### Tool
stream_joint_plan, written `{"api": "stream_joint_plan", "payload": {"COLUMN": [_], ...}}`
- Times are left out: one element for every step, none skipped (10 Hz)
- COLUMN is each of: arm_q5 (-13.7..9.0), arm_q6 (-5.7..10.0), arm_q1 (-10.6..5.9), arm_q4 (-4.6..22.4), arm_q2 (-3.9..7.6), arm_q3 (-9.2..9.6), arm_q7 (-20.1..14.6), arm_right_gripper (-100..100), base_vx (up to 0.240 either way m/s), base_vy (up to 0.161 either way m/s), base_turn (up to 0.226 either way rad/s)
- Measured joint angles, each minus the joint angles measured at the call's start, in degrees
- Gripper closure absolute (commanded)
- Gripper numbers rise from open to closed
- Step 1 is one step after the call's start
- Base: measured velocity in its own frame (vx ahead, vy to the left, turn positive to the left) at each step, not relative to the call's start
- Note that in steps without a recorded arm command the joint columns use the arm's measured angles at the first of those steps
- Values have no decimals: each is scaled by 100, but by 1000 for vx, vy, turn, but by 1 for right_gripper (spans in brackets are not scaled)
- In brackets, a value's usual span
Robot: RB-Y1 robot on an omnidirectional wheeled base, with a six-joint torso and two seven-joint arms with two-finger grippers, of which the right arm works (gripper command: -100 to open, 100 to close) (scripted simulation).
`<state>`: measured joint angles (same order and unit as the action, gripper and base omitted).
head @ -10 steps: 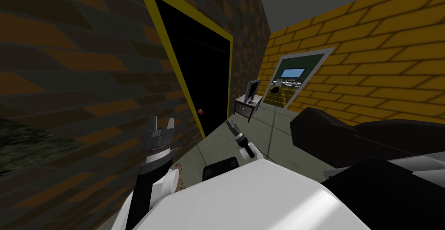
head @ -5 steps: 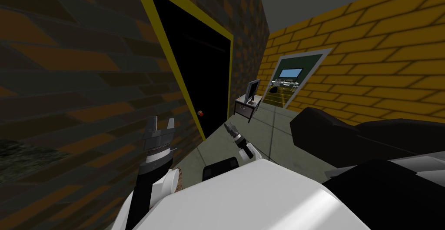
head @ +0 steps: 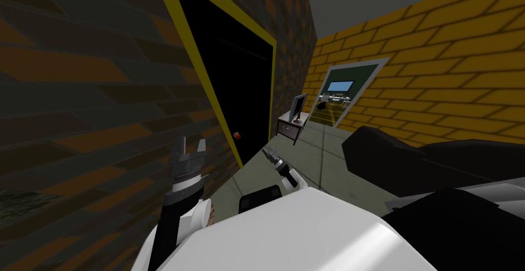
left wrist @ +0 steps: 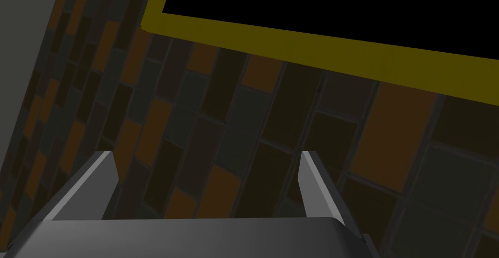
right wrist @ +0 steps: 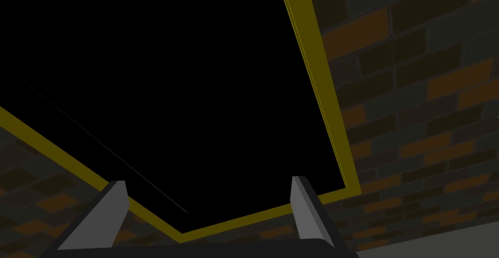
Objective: Pull the door open
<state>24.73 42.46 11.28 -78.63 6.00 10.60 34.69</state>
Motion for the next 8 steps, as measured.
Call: {"api": "stream_joint_plan", "payload": {"arm_q5": [56,121,176,233,289,343,399,458], "arm_q6": [40,76,126,178,225,275,314,348], "arm_q1": [-60,-97,-142,-181,-238,-257,-309,-329], "arm_q4": [138,246,380,504,642,742,862,956], "arm_q2": [6,-8,-12,-15,-24,-13,-13,-27], "arm_q3": [11,37,51,67,80,97,112,135], "arm_q7": [88,190,290,388,486,576,663,760], "arm_right_gripper": [-100,-100,-100,-100,-100,-100,-100,-100], "base_vx": [83,83,87,83,83,79,75,84], "base_vy": [40,62,63,60,51,49,52,65], "base_turn": [-46,-43,-52,-46,-44,-46,-44,-58]}}
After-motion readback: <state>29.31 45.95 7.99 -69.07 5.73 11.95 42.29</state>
